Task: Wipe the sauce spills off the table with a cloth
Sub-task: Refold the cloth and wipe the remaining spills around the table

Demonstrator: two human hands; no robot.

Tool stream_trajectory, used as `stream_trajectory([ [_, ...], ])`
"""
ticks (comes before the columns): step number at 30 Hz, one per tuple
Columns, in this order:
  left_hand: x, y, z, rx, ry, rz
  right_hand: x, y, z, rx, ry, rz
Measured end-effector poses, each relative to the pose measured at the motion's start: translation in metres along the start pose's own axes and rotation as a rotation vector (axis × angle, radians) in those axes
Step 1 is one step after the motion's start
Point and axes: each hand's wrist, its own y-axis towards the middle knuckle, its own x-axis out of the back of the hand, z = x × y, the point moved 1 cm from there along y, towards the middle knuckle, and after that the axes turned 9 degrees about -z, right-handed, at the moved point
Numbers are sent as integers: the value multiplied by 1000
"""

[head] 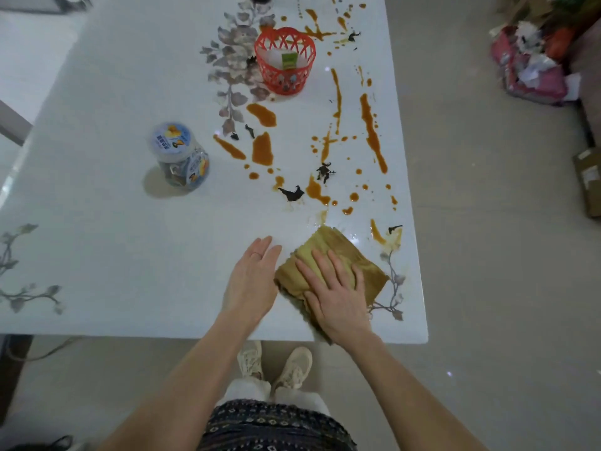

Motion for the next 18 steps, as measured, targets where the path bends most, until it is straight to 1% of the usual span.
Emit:
stream_trajectory([
  [2, -2, -3, 4, -11, -18, 4, -1, 27, -10, -124, -54, -18],
  [4, -3, -7, 5, -19, -40, 24, -2, 30, 2, -219, -43, -37],
  [5, -2, -10, 5, -27, -47, 37, -2, 20, 11, -226, -25, -48],
  [7, 0, -10, 5, -40, -44, 54, 0, -13, 23, -145, -3, -23],
  [9, 0, -9, 4, -39, -36, 58, 1, -34, 12, -35, -21, -7],
  [10, -1, -9, 3, -34, -31, 53, 0, -31, 0, -10, -45, -11],
  [11, -1, -9, 2, -35, -24, 51, -1, -22, -11, -25, -73, -17],
  [13, -3, -11, 0, -38, 9, 58, -2, 2, -23, -171, -94, -48],
  [15, -4, -14, -2, -39, 44, 75, -1, 6, -12, -268, -50, -68],
  [16, -4, -15, -2, -36, 59, 87, -2, -2, -3, -253, -30, -75],
  [18, -5, -15, -5, -38, 90, 113, 0, -35, 9, -129, -16, -45],
])
